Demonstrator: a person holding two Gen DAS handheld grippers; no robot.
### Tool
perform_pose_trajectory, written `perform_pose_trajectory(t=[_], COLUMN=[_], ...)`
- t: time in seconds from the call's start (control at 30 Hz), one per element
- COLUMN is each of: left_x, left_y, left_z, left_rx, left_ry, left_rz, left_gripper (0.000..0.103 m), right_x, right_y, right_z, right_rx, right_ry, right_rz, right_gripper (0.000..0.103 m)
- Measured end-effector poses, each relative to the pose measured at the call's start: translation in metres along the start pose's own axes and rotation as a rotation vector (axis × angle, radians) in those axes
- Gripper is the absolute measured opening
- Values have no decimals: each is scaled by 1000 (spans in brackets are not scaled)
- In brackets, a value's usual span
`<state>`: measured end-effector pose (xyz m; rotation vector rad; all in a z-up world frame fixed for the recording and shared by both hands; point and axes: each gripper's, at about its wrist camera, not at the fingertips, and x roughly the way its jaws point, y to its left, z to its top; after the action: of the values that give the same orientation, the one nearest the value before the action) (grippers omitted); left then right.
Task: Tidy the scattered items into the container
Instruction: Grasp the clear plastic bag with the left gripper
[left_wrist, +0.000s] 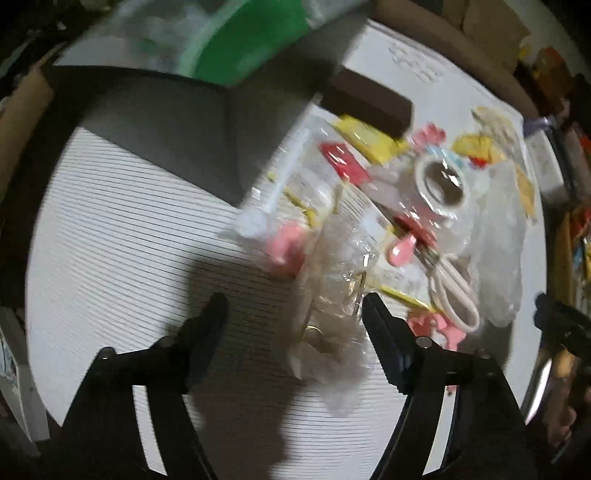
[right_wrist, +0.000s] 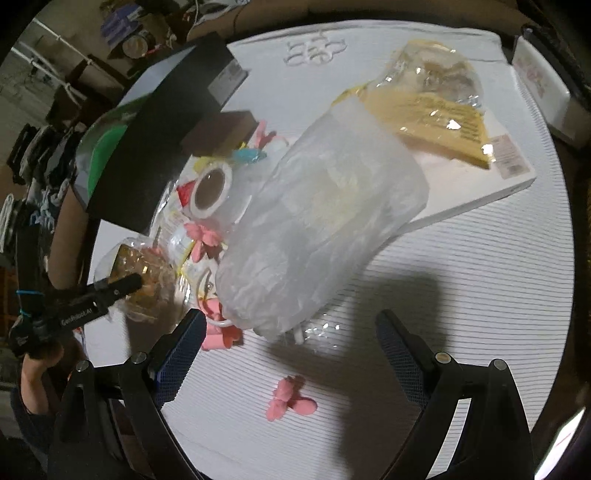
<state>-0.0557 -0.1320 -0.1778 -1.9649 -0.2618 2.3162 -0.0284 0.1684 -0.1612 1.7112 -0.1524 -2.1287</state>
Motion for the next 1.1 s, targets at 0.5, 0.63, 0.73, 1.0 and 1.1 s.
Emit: perform_pose_trajectory(t=[0.5,0.63,0.73,1.0,1.1], left_x=[37,33,19,-62,-83], left_y=[-35,-42,-44,-7,6], left_z=[-10,-13,-13,3,13], left_rx=[160,187,190,42,-25], left_ry=[119,120,100,-100,-175], left_rz=[216,193,125,-228,-268], left_gripper=[93,59,49,48,48], right_x=[10,10,7,-13,-5], right_y=[1,1,2,22,44], right_z=[-3,-3,-4,-7,-15], right_rx=[4,-1,-1,-69,-146], right_ry=[21,28,35,7,53], right_rz=[31,38,75,354,371], right_gripper=[95,95,95,94,94])
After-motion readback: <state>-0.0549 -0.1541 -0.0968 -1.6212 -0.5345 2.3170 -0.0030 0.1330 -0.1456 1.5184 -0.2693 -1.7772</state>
